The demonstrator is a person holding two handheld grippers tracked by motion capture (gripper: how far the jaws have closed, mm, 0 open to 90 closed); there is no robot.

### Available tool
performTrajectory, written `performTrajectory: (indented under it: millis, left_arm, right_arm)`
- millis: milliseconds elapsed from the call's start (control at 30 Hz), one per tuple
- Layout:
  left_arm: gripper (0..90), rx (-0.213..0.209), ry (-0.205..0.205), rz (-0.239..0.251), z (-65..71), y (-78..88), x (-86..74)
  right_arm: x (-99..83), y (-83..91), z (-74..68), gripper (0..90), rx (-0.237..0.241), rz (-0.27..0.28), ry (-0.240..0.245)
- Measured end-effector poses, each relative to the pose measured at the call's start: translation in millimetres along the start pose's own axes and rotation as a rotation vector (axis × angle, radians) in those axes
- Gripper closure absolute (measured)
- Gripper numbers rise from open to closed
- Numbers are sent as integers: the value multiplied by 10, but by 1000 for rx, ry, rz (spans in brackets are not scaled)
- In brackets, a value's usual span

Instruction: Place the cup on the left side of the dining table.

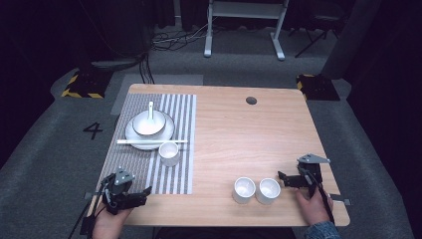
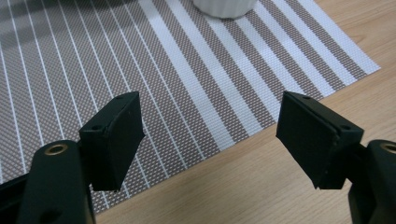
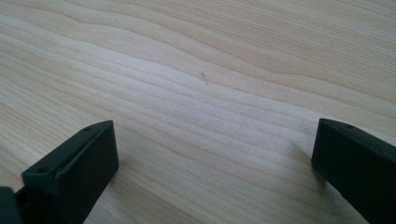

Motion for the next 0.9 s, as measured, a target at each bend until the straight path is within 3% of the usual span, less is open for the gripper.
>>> performTrajectory:
  millis: [233, 400, 500, 600, 667, 900]
  left_arm:
    - [234, 2, -22, 4, -100, -111, -91]
    - [225, 40, 19, 10, -216, -169, -157]
    - [220, 58, 2, 6, -228, -216, -180]
    - [193, 58, -8, 42, -240, -240, -206]
    - [144, 59, 9, 53, -264, -249, -221]
    - [150, 65, 12, 54, -262, -250, -222]
  right_arm:
    - [0, 0, 0, 5, 0, 0, 0]
    - [-1, 1, 1, 5, 1, 0, 1]
    - [-1, 1, 1, 6, 1, 0, 1]
    - [-1, 1, 1, 6, 2, 0, 1]
    - [-1, 2, 1, 6, 2, 0, 1]
    - [-2, 2, 1, 6, 2, 1, 1]
Point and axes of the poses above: each handheld gripper's, and its own axes: y roughly backward along the jaws, x roughly out of its top, z roughly to its right, the point moved 1 cm from there along -y, roughly forward along the jaws, and after that the axes turned 3 degrees about y, right-handed, at the moved point
